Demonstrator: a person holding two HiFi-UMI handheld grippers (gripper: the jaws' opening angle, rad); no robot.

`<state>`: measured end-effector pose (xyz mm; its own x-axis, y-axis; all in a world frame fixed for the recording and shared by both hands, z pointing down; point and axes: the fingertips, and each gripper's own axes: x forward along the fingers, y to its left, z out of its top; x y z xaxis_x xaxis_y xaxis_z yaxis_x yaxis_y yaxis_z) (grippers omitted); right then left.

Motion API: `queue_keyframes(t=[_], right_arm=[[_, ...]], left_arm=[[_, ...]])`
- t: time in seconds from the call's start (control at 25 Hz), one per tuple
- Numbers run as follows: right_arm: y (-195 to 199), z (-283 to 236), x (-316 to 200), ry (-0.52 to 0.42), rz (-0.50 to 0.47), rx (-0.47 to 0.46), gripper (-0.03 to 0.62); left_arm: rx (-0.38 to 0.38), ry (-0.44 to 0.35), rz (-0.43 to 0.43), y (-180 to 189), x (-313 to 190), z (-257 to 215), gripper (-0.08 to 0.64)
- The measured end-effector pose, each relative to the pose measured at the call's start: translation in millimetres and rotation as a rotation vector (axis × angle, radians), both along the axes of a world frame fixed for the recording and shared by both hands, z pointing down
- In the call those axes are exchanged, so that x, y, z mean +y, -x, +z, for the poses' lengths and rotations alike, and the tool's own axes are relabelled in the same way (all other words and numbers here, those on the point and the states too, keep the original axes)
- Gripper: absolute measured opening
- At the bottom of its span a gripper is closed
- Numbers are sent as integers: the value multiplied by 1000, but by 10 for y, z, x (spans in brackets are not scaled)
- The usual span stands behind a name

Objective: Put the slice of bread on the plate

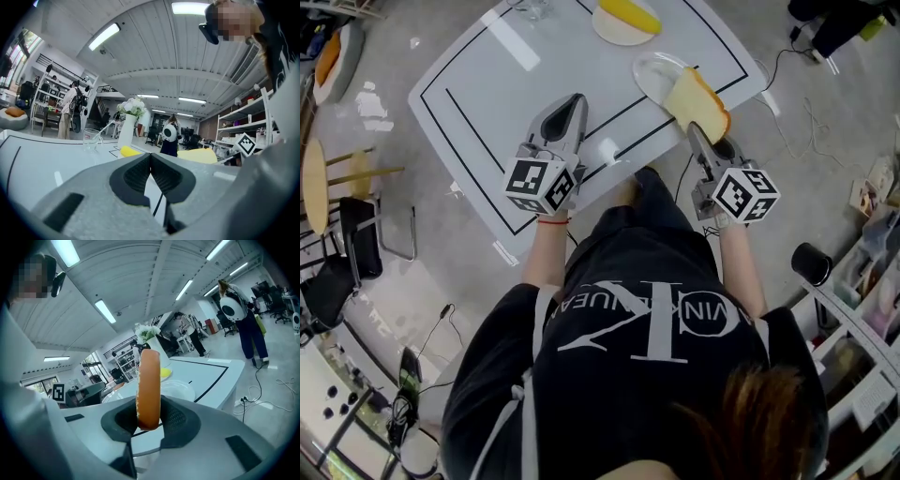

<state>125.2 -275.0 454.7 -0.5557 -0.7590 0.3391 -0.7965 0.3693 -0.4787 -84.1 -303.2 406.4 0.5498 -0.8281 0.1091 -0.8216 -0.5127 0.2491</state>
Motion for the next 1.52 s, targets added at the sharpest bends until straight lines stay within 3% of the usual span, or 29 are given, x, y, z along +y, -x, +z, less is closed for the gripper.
queue_keyframes(t=[0.44,0.88,1.08,1.44,1.52], right_arm=[[310,139,-554,176,-103,-151,97],[364,260,-873,390,-60,-369,98],[314,355,-904,498,-21,-401,100],[361,423,-862,548,-28,-472,103],[359,431,-860,553,-28,-465,134]], left_arm=[[15,13,-41,2,-488,-30,11],[22,42,-108,65,-743,5,11],[28,53,-115,75,-828,49,11],[36,55,-106,22,-856,38,11],[38,53,-106,19,-860,33,11]])
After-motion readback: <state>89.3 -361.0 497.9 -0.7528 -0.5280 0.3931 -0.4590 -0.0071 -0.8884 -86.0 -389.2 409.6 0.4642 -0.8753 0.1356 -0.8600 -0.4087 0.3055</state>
